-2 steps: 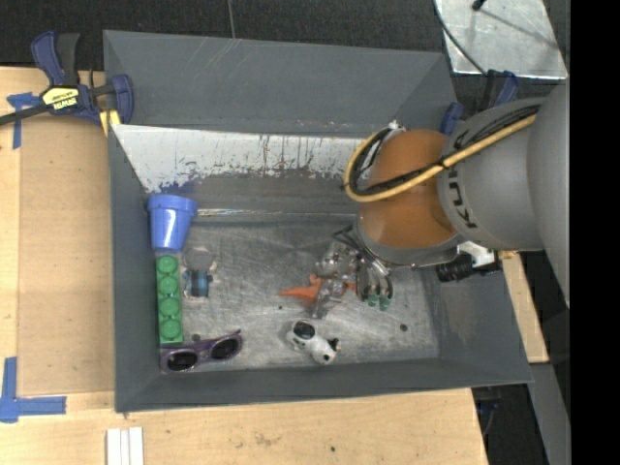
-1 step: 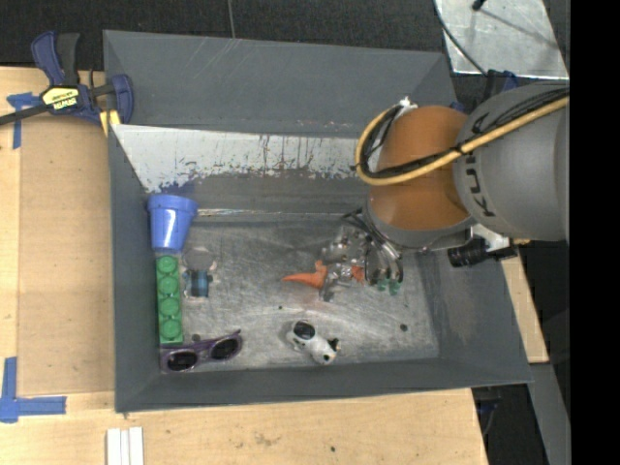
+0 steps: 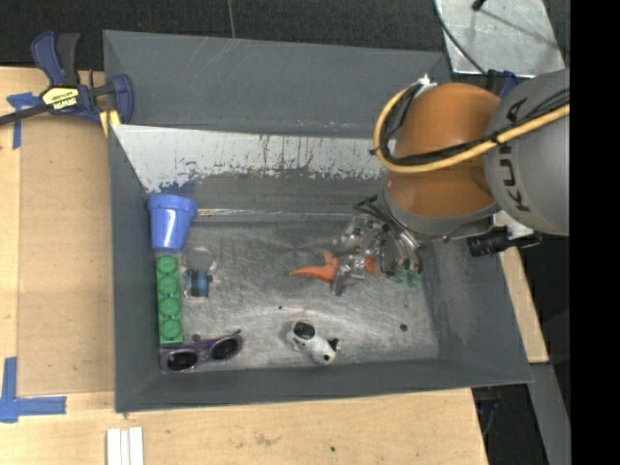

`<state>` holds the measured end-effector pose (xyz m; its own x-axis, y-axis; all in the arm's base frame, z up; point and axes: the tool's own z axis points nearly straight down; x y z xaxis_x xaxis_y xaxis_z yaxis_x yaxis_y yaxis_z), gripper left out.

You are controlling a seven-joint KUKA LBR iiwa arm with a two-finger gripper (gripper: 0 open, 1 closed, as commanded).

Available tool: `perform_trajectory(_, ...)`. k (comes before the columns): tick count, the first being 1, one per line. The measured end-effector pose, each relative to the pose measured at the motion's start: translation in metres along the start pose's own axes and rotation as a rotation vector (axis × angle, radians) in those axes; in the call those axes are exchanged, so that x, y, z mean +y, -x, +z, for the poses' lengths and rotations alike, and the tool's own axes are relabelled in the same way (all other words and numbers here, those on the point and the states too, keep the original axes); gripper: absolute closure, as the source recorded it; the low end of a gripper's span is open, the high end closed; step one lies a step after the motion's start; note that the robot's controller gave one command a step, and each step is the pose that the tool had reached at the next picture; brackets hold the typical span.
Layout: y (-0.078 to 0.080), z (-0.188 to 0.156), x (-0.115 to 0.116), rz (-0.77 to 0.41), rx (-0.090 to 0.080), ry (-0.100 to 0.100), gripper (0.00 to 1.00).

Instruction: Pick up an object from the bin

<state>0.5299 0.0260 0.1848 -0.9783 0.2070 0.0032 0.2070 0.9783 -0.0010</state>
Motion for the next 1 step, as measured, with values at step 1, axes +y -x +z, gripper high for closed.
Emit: perform_trajectory(1,0.0029,-0.0611,0.0086,-0.034,-0.002,0.001,1.00)
